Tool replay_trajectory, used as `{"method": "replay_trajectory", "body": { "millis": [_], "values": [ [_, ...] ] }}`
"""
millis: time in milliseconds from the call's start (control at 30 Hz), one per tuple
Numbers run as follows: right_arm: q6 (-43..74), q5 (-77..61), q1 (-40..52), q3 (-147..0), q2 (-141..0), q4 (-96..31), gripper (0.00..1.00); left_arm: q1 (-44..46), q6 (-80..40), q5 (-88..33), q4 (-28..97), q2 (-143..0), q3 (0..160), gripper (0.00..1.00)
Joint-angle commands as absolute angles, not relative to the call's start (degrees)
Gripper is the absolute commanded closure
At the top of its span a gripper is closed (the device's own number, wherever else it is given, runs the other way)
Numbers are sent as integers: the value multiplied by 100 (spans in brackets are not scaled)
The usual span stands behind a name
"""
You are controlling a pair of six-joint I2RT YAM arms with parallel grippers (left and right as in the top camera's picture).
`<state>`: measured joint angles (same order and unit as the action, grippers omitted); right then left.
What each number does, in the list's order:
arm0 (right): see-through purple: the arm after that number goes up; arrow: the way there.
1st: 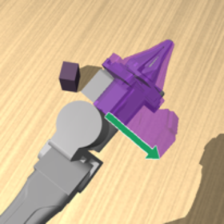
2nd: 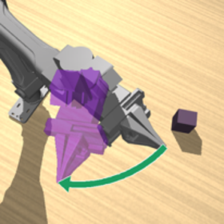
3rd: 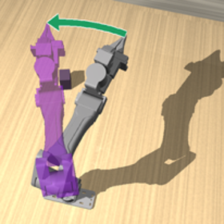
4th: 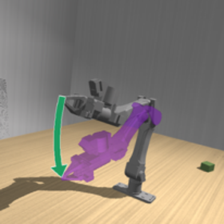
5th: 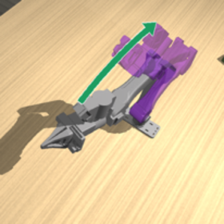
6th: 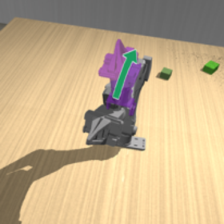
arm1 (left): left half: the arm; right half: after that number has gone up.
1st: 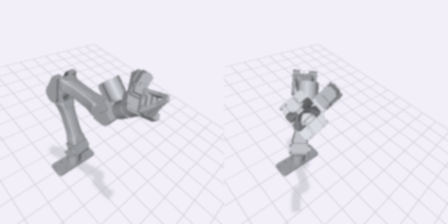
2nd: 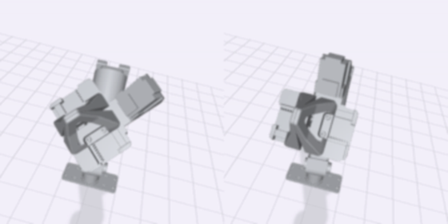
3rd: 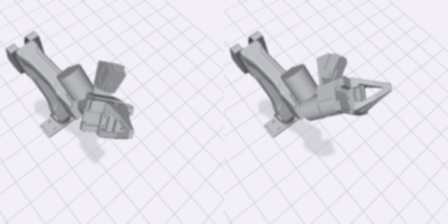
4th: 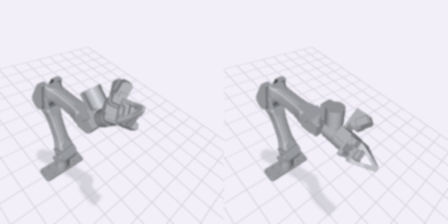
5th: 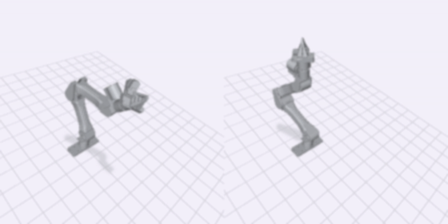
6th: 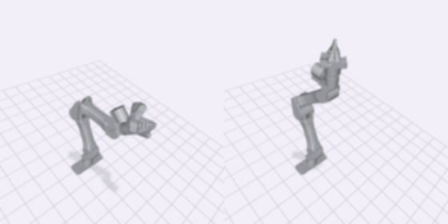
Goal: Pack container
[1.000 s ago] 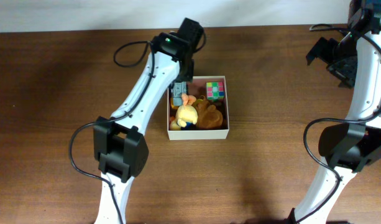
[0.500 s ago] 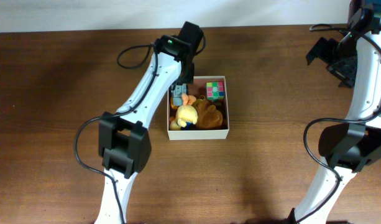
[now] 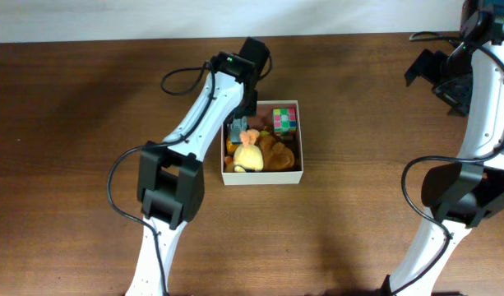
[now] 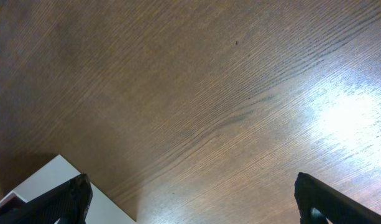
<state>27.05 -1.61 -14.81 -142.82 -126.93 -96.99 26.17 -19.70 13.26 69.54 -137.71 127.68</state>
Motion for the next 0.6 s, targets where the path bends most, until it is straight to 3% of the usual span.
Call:
{"method": "replay_trajectory", "body": {
  "millis": [0,567],
  "values": [
    [2751,-174,-1466,-14267,-12604,-9710,1,2617,-1944,1140,6932,-13946,12728,98],
    [2751,-174,-1466,-14267,-12604,-9710,1,2493,-1706,1177,7474,-13937,14223,98]
  ]
}}
